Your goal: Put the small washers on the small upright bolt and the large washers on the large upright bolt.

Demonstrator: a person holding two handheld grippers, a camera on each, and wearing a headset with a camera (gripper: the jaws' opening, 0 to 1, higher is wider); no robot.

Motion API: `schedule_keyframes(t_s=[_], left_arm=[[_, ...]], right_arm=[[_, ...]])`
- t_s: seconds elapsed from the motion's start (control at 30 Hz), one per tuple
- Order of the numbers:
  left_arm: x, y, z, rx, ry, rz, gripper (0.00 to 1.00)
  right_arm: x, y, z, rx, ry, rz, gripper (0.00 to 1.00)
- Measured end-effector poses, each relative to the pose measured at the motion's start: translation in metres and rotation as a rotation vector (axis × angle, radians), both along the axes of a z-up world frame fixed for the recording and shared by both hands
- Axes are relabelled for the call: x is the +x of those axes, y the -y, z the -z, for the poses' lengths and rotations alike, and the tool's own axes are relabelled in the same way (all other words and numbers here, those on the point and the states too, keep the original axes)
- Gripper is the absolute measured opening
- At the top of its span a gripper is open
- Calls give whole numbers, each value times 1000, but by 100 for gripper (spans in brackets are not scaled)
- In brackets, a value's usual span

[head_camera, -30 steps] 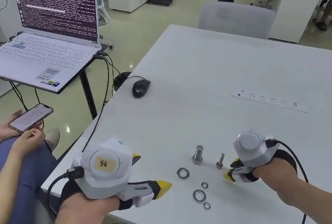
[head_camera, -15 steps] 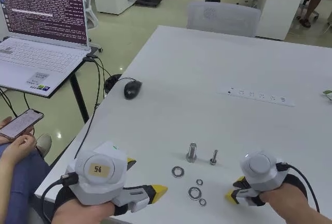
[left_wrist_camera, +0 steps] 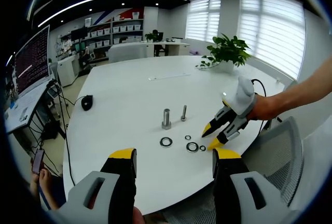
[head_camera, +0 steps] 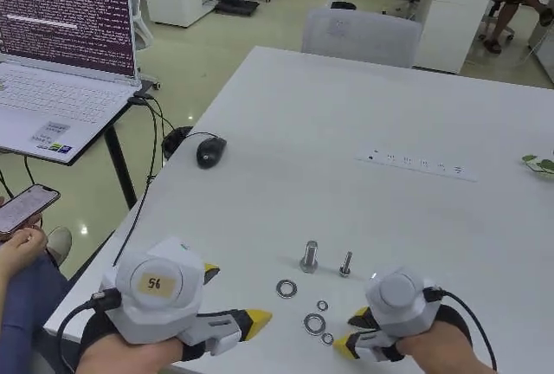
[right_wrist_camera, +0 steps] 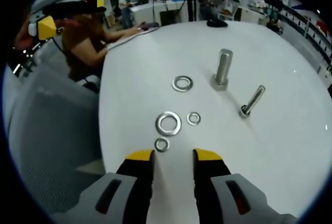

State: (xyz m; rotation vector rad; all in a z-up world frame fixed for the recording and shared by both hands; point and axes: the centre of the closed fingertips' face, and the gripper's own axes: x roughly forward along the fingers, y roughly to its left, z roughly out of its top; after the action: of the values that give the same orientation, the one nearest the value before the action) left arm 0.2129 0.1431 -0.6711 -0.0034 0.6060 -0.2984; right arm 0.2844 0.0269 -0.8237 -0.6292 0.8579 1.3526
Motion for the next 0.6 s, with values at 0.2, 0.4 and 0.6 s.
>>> schedule_keyframes(t_s=[0.2,0.4,0.6], left_arm=[[2,-1,-2,-6,4,-6,59],[6,0,-1,-12,5,-5,59],[9,1,1,-18,5,-3,58]], right_arm=[[-5,-8,0,-23,29,-73,28],[-12,-7,2,-71,85,-199,26],[-13,-9,2,-88,97,-243,20]])
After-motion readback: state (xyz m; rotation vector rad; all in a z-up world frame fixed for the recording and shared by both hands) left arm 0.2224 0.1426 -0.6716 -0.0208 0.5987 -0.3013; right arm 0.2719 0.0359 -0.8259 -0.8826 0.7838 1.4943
